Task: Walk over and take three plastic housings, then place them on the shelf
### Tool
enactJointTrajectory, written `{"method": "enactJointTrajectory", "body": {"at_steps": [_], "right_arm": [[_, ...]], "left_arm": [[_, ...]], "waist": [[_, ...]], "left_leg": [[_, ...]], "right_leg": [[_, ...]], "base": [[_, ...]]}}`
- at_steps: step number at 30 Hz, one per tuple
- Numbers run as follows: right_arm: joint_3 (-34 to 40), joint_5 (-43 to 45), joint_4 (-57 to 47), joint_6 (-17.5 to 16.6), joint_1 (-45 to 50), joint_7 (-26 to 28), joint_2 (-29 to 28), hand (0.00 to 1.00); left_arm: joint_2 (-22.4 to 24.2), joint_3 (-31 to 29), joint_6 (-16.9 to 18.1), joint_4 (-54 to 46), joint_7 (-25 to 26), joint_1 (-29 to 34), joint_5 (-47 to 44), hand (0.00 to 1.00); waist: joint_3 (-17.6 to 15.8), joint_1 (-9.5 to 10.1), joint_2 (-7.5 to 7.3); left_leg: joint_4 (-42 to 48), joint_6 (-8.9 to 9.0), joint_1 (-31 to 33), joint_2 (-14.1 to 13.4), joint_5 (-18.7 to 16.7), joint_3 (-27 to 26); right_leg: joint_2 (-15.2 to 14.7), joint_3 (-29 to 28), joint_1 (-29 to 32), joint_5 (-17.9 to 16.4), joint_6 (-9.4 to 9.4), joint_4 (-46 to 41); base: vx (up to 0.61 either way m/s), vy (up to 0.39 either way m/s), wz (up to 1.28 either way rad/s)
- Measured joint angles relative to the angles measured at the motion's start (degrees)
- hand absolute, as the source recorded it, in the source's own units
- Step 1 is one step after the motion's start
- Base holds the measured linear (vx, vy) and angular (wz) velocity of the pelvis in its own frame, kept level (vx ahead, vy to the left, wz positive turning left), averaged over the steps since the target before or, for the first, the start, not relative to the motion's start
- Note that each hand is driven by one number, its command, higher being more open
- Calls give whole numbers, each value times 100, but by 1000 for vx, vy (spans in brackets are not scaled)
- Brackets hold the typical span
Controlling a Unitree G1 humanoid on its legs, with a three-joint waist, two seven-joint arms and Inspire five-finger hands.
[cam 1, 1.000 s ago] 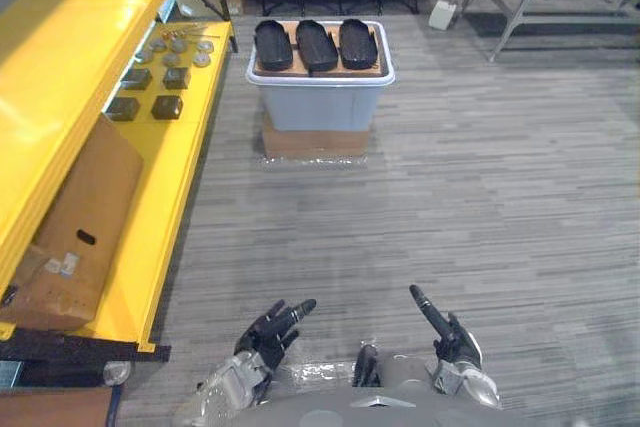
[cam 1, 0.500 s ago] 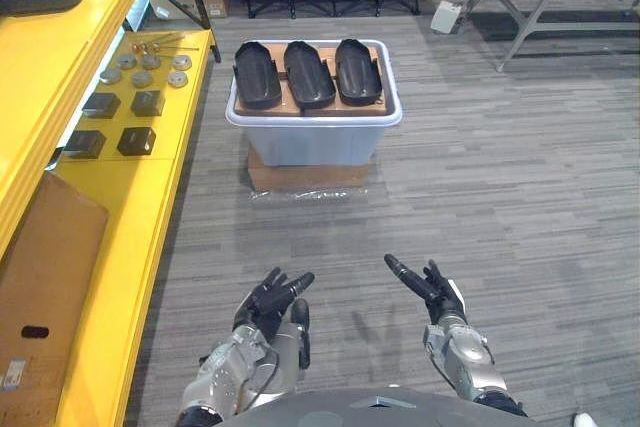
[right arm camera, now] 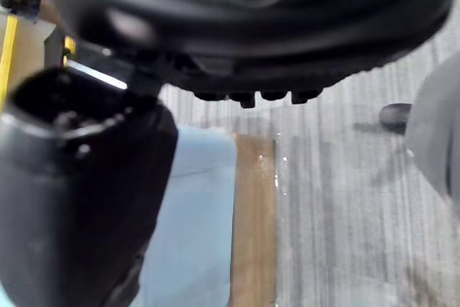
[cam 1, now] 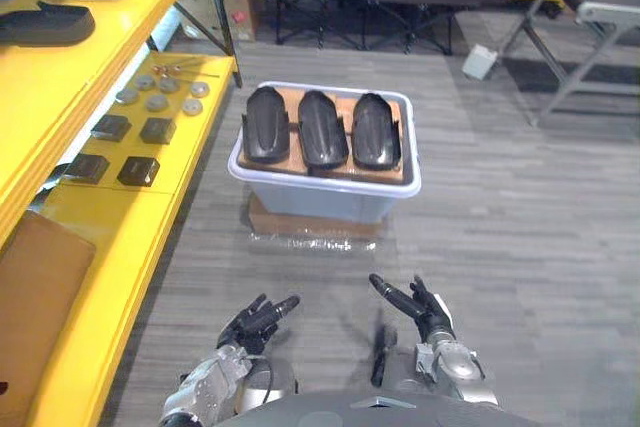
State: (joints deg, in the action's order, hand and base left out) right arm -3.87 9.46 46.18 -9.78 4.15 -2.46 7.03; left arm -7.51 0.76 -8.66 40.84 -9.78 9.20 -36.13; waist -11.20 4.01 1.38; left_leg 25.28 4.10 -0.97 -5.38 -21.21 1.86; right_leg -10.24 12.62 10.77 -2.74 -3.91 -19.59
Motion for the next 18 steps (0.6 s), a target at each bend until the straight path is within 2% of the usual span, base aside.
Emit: {"method": "enactJointTrajectory", "body": {"at_steps": [1,2,3,4,5,6,8,10,11,12,13,14,16,17,18], "right_arm": [[121,6,-4,18,-26,78,11,100],[156,22,-3,20,-41,105,20,100],[217,87,-4,49,-12,192,98,100],[216,101,-7,57,47,211,125,100],[219,100,-33,57,86,215,144,100],[317,103,-264,23,226,200,175,100],[467,133,-574,-57,252,164,181,100],[590,226,-915,-91,241,76,187,100],[610,225,-1106,-93,230,-1,204,100],[645,224,-1323,-89,228,-112,223,100],[718,224,-1590,-68,177,-287,128,100],[780,224,-1966,-53,230,-392,8,100],[888,223,-2585,0,309,-441,-51,100],[1025,227,-2902,140,298,-425,-44,100],[1100,232,-3020,229,266,-397,-34,100]], "left_arm": [[110,-127,59,27,115,46,-2,100],[156,-182,120,22,138,38,-27,100],[267,-354,246,-25,174,24,-163,100],[319,-414,264,-37,217,31,-170,100],[323,-426,274,-40,232,36,-166,100],[313,-421,278,-46,222,30,-124,100],[315,-402,276,-93,216,31,-118,100],[308,-396,249,-168,217,30,-32,100],[313,-378,221,-210,223,32,106,100],[322,-347,178,-209,254,27,219,100],[300,-339,117,-210,281,-51,426,100],[232,-309,93,-273,271,-44,547,100],[121,-244,68,-300,292,-42,656,100],[77,-201,35,-307,326,-41,758,100],[76,-193,18,-306,334,-39,757,100]], "waist": [[124,13,169],[131,2,210],[83,31,269],[66,65,240],[59,54,228],[53,-6,218],[52,-98,215],[48,-108,213],[50,-105,217],[39,-113,246],[-44,-143,145],[-54,-143,-69],[-38,-165,-284],[-15,-192,-323],[-13,-199,-330]], "left_leg": [[377,115,219,-220,34,-35],[721,115,422,-337,152,-124],[1637,283,899,-549,560,-250],[1790,287,960,-621,554,-347],[1704,280,956,-637,547,-466],[1189,261,971,-666,548,-816],[440,236,1155,-738,630,-1067],[-199,265,1262,-777,956,-1061],[-494,284,1219,-776,1207,-1052],[-784,307,1088,-779,1630,-1105],[-990,192,836,-683,1813,-1238],[-1167,159,706,-494,1834,-1338],[-1339,62,637,-248,1881,-1462],[-1388,25,614,-130,1903,-1508],[-1395,19,590,-84,1903,-1535]], "right_leg": [[204,168,-7,-142,112,15],[280,223,-42,-181,155,78],[437,332,-376,-110,241,398],[442,421,-631,-86,270,615],[434,473,-822,-82,272,775],[418,603,-1181,-68,251,1133],[424,708,-1339,-50,217,1395],[423,736,-1393,-21,159,1469],[421,703,-1413,-50,93,1467],[435,652,-1467,-77,25,1468],[294,585,-1601,-83,-122,1476],[113,600,-1595,-53,-190,1484],[-119,612,-1600,23,-334,1567],[-222,618,-1608,94,-446,1595],[-265,623,-1627,115,-478,1594]], "base": [[337,-318,20],[327,-302,31],[282,-289,23],[270,-258,23],[299,-212,30],[191,-117,34],[253,-55,30],[227,40,3],[201,139,-23],[255,216,-26],[263,263,-26],[191,212,-18],[155,183,-4],[143,169,6],[103,138,2]]}}
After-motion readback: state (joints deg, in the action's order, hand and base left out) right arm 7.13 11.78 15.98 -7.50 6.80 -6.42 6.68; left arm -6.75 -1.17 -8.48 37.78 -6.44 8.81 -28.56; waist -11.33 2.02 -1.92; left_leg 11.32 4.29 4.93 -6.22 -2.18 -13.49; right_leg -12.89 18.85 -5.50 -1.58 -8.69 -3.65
